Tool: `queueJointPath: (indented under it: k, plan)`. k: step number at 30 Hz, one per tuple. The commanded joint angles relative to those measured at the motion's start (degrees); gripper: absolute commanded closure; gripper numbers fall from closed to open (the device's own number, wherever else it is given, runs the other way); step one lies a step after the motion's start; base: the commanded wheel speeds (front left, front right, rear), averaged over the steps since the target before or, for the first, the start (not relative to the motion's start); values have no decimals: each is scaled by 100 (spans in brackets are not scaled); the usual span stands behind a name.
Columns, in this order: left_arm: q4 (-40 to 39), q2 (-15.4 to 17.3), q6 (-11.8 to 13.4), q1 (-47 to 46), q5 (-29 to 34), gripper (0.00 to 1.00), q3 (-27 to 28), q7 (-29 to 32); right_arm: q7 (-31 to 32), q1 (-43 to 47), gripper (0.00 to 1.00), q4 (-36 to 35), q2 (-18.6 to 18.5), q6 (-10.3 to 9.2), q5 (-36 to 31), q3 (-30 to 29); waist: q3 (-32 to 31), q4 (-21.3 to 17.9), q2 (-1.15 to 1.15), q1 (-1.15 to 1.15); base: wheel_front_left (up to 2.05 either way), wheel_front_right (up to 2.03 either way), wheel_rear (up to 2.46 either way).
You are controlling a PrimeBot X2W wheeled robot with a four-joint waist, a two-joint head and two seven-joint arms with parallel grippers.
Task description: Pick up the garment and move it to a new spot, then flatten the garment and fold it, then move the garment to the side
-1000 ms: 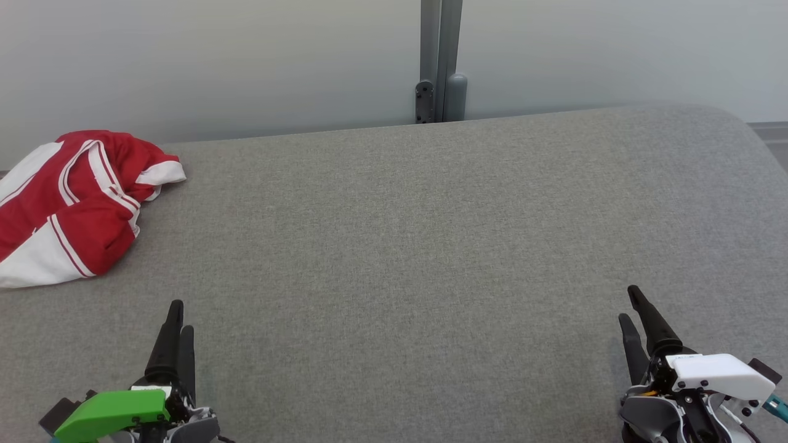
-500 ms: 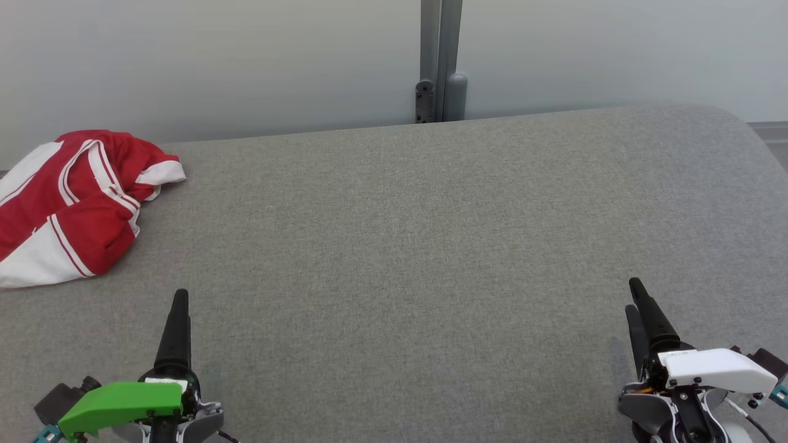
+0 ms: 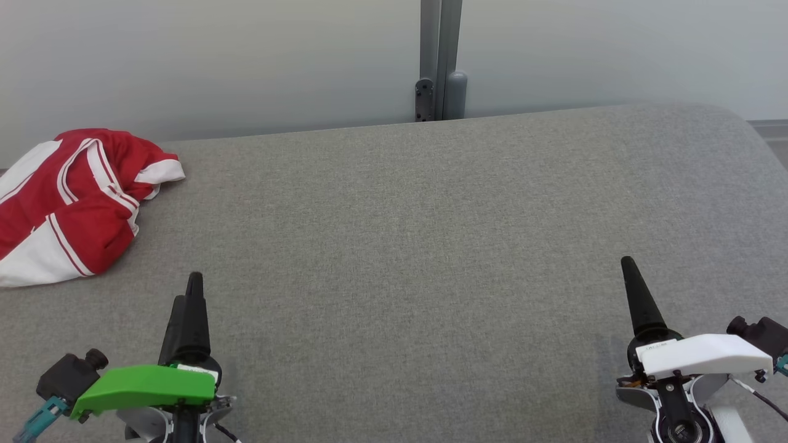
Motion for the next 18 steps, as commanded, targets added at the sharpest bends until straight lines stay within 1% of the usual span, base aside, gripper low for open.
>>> queueJointPath:
  k: [1, 8, 18]
  plan:
    - [-124, 39, 41, -66, 267, 0, -55, -63, -68, -18, 0, -163, -44, 1, -269, 40, 2, 1, 0, 0, 0, 0, 0]
    - [-177, 44, 147, -33, 1000, 0, -175, -201, -204, 22, 0, -317, -49, 1, -1006, 164, 11, 1, 0, 0, 0, 0, 0]
    - [-148, 50, 205, 56, 2211, 0, -282, -378, -384, 69, 0, -414, -55, 2, -2134, 356, 9, -13, 0, 0, 0, 0, 0]
